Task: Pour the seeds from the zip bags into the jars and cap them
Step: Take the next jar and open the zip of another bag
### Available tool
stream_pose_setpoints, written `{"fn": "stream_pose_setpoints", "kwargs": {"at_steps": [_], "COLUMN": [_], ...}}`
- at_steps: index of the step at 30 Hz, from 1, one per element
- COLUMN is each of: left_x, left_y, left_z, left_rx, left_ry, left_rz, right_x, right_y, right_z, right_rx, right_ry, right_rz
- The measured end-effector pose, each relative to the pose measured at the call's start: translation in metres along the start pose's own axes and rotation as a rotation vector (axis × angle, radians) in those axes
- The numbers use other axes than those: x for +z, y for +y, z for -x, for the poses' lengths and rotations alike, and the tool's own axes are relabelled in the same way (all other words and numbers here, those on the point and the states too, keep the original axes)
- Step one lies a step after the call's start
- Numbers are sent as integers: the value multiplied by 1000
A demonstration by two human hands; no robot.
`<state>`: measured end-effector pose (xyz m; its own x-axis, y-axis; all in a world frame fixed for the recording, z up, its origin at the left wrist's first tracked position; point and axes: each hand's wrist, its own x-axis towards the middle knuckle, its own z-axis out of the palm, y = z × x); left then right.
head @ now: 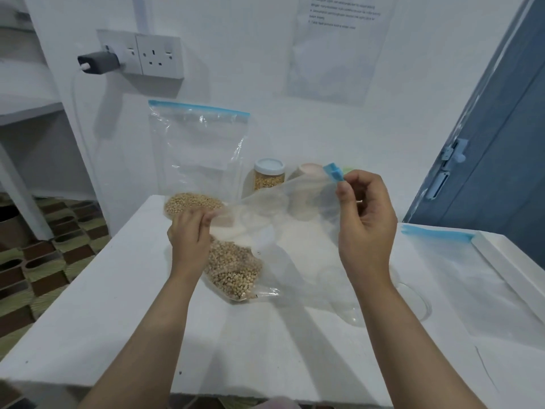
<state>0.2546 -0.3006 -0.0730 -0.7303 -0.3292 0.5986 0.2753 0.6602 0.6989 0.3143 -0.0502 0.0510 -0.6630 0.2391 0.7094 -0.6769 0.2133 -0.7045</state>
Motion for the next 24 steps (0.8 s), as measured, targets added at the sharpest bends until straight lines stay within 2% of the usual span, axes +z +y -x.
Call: {"fn": "stream_pose_setpoints", "kwargs": {"at_steps": [3, 6, 11, 13, 17, 20, 24], "left_x": [-1, -3, 0, 2, 2, 1, 1], "left_y": [-4, -6, -11, -13, -14, -11, -9], "left_z": [4, 4, 5, 5, 4, 4, 6], "left_rx": [-26, -99, -463, -545, -540, -479, -498], "left_ry": [34, 34, -23, -36, -52, 13, 93], "left_rz": [-37, 79, 150, 141, 198, 216, 381], "right_x": [-2, -6, -12, -13, -15, -14, -16], "right_y": [3, 6, 16, 20, 22, 23, 25], "right_z": [7, 17, 32, 36, 38, 38, 38], "right_rx": [13, 25, 62, 85, 84, 77, 86], "right_ry": [12, 25, 72, 81, 91, 86, 93], "right_rz": [3, 8, 38, 53, 73, 85, 80]}}
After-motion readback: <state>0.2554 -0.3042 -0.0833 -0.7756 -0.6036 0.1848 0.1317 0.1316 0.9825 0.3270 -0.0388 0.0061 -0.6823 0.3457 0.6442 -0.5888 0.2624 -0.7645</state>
